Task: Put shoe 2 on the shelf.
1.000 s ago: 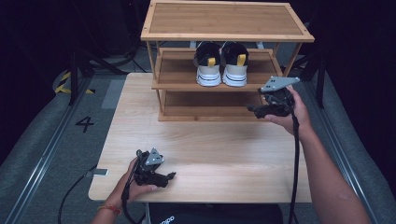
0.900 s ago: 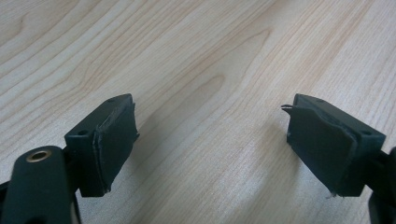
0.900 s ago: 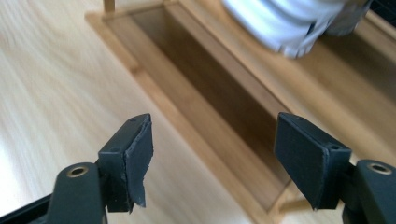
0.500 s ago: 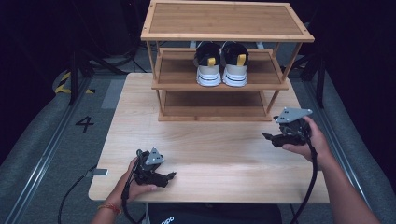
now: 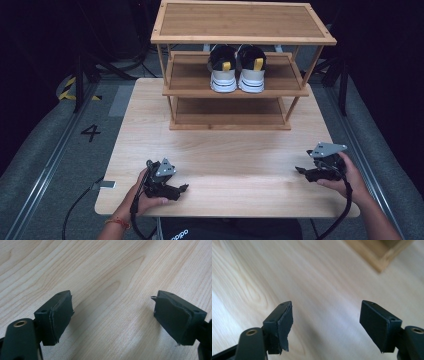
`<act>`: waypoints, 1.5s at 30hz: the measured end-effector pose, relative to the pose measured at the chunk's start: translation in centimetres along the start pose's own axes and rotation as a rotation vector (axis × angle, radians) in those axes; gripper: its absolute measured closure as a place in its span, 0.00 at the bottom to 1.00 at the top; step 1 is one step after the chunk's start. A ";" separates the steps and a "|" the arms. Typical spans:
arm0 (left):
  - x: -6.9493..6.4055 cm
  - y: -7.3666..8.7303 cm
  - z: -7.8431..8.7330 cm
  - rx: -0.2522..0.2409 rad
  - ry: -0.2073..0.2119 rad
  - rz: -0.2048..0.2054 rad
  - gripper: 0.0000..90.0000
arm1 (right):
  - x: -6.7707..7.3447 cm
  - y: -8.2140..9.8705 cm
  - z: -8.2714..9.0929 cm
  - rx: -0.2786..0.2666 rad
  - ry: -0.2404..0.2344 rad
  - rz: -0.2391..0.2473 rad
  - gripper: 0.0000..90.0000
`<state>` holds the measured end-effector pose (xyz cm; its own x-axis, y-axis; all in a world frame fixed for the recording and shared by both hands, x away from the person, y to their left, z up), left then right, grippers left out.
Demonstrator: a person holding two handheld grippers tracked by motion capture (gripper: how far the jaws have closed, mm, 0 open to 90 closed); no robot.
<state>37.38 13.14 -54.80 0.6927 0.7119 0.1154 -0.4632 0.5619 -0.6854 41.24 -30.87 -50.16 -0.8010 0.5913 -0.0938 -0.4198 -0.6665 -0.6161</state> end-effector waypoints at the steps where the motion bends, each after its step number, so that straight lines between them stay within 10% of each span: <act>1: 0.0 0.0 0.0 0.000 0.000 0.000 0.18 | 0.0 0.7 -0.1 -0.002 -0.008 -0.018 0.30; 14: 0.0 0.0 0.0 0.002 -0.004 0.004 0.18 | 0.3 6.5 -0.4 -0.147 -0.098 -0.217 0.28; 45: 0.0 0.0 0.0 0.002 0.005 -0.002 0.17 | 0.3 6.7 -0.5 -0.188 -0.068 -0.241 0.27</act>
<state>37.44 13.13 -54.82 0.6967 0.7083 0.1135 -0.4624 0.5643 -0.6839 38.39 -34.95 -54.68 -0.7172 0.6862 0.1217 -0.5203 -0.4111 -0.7485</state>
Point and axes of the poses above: each handheld gripper's, and its own axes: z roughly backward along the jaws, y roughly out of its underside, x roughly to its left, the point moved 9 cm from there along -z, roughly forward along the jaws, and after that the axes turned 10 degrees about -y, right-handed, at the moved point
